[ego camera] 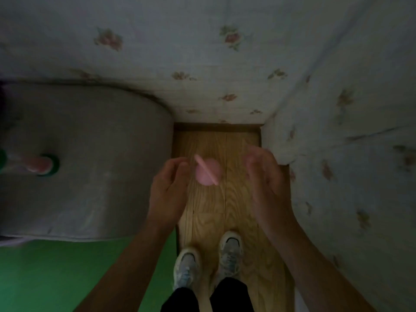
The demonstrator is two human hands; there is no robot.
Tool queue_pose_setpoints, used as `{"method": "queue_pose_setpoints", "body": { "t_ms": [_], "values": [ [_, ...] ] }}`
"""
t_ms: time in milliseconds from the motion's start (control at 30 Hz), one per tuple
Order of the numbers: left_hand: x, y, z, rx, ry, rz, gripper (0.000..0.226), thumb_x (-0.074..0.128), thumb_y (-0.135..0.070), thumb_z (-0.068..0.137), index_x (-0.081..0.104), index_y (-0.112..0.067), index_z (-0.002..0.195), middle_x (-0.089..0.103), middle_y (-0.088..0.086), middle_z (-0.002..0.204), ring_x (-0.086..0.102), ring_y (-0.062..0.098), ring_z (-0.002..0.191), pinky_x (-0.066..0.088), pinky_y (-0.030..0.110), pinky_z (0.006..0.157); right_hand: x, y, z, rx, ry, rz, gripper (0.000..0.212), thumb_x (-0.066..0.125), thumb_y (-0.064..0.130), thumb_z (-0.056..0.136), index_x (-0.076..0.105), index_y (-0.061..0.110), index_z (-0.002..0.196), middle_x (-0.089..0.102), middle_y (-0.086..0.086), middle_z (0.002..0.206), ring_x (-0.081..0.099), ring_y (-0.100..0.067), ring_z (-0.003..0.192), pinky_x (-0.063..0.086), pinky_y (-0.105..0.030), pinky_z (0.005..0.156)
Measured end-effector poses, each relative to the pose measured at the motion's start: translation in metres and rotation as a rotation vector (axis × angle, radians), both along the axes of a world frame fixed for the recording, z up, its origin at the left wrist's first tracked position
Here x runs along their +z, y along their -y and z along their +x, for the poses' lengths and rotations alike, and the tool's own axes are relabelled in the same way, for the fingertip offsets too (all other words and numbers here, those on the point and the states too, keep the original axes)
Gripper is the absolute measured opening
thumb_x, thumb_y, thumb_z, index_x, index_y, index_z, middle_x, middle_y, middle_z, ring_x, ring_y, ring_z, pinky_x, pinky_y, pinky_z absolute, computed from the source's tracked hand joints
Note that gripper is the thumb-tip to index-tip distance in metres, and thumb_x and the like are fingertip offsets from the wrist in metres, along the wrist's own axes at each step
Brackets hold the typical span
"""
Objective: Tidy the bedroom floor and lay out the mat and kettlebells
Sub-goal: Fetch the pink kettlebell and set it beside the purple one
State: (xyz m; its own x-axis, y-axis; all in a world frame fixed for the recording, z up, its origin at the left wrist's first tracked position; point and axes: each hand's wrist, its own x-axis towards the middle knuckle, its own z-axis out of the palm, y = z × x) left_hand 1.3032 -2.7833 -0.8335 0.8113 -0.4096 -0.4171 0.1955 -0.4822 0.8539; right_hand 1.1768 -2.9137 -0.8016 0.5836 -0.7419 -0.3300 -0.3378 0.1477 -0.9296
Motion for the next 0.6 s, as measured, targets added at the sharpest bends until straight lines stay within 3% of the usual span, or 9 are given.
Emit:
{"method": "queue_pose_setpoints", "body": {
  "t_ms": [67, 133, 233, 333, 500, 600],
  "values": [
    [-0.019, 0.007, 0.006, -0.012, -0.007, 0.022, 0.029, 0.050, -0.055, 0.086, 0.069, -0.037, 0.099, 0.070, -0.013, 0.089, 0.065, 0.010, 0.084, 0.055, 0.050, 0.079, -0.027, 0.004, 0.012, 0.044, -0.040, -0.007, 0.038, 0.053, 0.032, 0.098, 0.056, 0.013, 0.131, 0.064, 0.008, 0.113, 0.060, 0.014, 0.098, 0.046, -0.004, 0.073],
    [-0.032, 0.014, 0.010, -0.031, -0.010, 0.042, 0.018, 0.054, -0.043, 0.093, 0.068, -0.034, 0.100, 0.069, -0.019, 0.084, 0.063, -0.001, 0.078, 0.056, 0.034, 0.073, -0.049, 0.005, 0.024, 0.093, -0.098, -0.014, 0.046, 0.062, 0.041, 0.092, 0.053, 0.020, 0.132, 0.061, 0.010, 0.122, 0.059, 0.007, 0.108, 0.048, -0.007, 0.075],
    [-0.053, 0.024, 0.017, -0.046, -0.016, 0.068, 0.014, 0.055, -0.023, 0.099, 0.067, -0.024, 0.106, 0.066, -0.015, 0.082, 0.058, -0.010, 0.068, 0.044, 0.012, 0.060, -0.078, 0.003, 0.039, 0.153, -0.171, -0.034, 0.043, 0.067, 0.045, 0.089, 0.048, 0.037, 0.127, 0.050, 0.028, 0.116, 0.052, 0.018, 0.104, 0.044, -0.001, 0.073],
    [-0.078, 0.035, 0.030, -0.087, -0.026, 0.108, 0.018, 0.054, -0.024, 0.100, 0.065, -0.020, 0.112, 0.067, -0.009, 0.093, 0.058, -0.007, 0.071, 0.041, 0.006, 0.056, -0.109, 0.001, 0.046, 0.139, -0.203, -0.059, 0.044, 0.071, 0.036, 0.088, 0.044, 0.042, 0.121, 0.050, 0.026, 0.112, 0.050, 0.020, 0.099, 0.039, 0.003, 0.073],
    [-0.132, 0.048, 0.054, -0.197, 0.030, 0.175, 0.029, 0.048, -0.013, 0.101, 0.060, -0.015, 0.127, 0.062, -0.003, 0.120, 0.057, 0.008, 0.105, 0.040, -0.004, 0.067, -0.172, -0.009, 0.046, 0.096, -0.390, -0.093, 0.051, 0.073, 0.024, 0.086, 0.052, 0.014, 0.132, 0.054, 0.000, 0.119, 0.048, 0.010, 0.090, 0.036, 0.006, 0.066],
    [-0.175, 0.044, 0.058, -0.272, 0.025, 0.226, 0.034, 0.047, -0.011, 0.101, 0.056, -0.017, 0.133, 0.060, 0.002, 0.130, 0.057, 0.015, 0.114, 0.039, -0.005, 0.067, -0.216, -0.016, 0.055, 0.131, -0.485, -0.101, 0.057, 0.074, 0.028, 0.086, 0.050, 0.012, 0.136, 0.054, -0.004, 0.123, 0.055, -0.012, 0.104, 0.037, -0.005, 0.068]
  ]
}}
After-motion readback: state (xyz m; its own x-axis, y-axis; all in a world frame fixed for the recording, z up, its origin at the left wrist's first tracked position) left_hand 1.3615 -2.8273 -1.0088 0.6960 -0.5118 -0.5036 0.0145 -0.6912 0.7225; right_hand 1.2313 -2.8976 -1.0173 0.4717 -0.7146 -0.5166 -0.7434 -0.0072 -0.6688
